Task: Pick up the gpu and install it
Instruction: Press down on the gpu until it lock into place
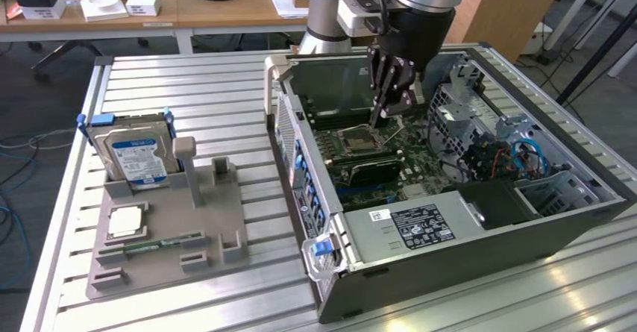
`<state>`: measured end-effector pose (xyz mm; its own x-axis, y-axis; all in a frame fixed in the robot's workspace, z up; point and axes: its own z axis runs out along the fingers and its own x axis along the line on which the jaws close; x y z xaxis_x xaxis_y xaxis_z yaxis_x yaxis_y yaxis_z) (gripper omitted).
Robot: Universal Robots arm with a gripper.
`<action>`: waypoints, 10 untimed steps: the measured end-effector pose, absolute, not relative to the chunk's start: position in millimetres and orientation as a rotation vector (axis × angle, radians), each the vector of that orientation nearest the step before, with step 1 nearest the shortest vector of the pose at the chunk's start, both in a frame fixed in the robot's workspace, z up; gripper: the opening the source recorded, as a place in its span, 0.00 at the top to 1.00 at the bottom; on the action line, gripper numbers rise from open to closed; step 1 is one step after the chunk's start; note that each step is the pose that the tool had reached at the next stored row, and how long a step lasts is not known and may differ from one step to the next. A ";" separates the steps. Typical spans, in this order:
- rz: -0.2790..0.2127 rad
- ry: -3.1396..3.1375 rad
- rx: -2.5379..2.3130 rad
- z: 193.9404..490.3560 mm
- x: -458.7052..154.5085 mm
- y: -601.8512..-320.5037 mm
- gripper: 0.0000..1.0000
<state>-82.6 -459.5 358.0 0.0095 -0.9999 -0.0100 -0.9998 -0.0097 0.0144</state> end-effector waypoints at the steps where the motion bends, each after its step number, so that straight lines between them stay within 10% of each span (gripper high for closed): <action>1: -0.027 -2.208 2.230 358.0 -82.6 -459.5 0.90; 10: -0.027 -2.208 2.230 352.9 -82.7 -459.5 0.90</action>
<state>-82.7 -459.5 352.9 0.0095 -0.9999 -0.0099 -0.9999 -0.0096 0.0144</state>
